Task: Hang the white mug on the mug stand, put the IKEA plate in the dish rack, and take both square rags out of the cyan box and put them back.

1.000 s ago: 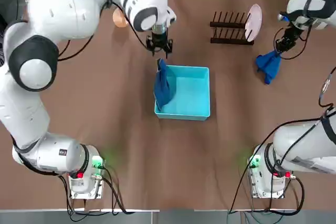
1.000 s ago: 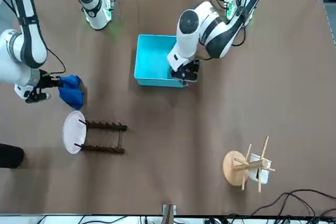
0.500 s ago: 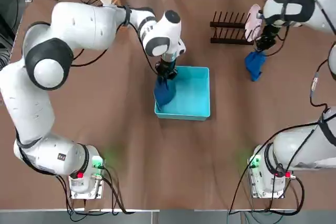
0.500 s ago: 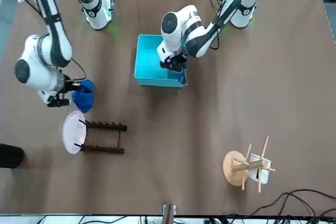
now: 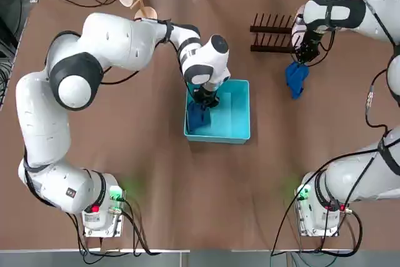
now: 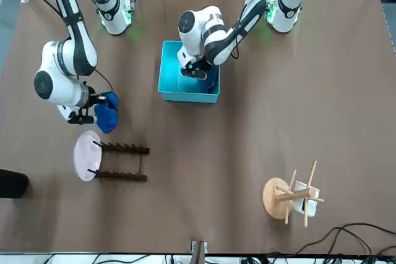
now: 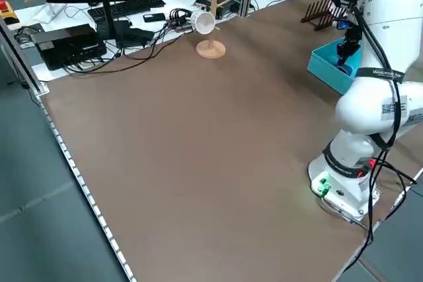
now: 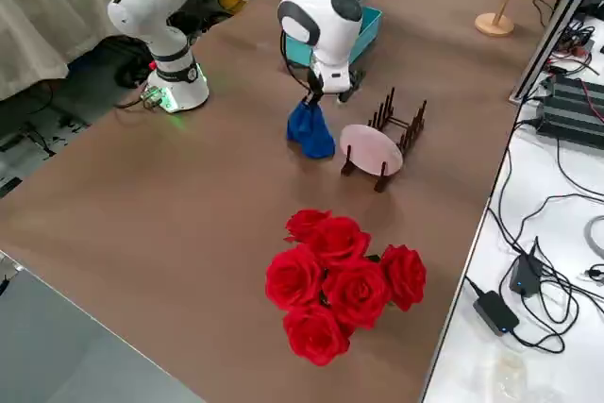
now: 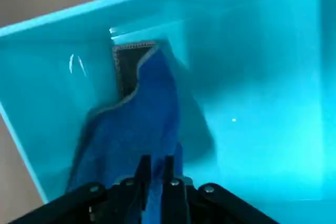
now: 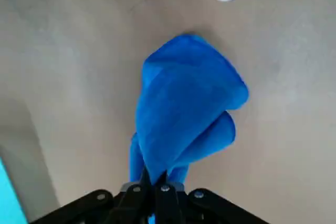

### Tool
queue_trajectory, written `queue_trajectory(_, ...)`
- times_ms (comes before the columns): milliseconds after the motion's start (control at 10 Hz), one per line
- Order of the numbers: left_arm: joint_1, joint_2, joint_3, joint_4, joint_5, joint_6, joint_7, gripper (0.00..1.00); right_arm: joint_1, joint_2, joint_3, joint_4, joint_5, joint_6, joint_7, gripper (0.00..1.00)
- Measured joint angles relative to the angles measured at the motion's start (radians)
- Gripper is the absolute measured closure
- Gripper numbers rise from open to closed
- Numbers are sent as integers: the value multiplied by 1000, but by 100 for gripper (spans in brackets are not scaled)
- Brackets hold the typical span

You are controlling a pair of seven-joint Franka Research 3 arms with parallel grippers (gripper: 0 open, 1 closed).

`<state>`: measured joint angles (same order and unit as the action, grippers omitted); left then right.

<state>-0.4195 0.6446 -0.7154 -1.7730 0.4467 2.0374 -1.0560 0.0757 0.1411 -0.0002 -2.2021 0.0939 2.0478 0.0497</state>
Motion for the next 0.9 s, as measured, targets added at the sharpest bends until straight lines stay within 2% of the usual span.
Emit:
queue_trajectory(100,1,2,2,21,0,0,-3,79,22,-36,1,17,7,-52,23,97)
queue_trajectory(200,5,3,5,41,0,0,-3,71,37,-76,2,45,22,-115,34,97)
queue_trajectory(400,33,-11,9,80,4,-1,-2,43,58,-136,2,132,41,-247,74,97)
queue_trajectory(600,126,-100,9,105,-4,-7,70,13,105,-151,4,219,47,-330,156,97)
queue_trajectory(700,173,-164,19,109,-22,-26,121,5,135,-151,5,244,63,-349,200,97)
queue_trajectory(900,201,-305,121,112,-111,-73,249,5,200,-151,6,262,87,-360,290,97)
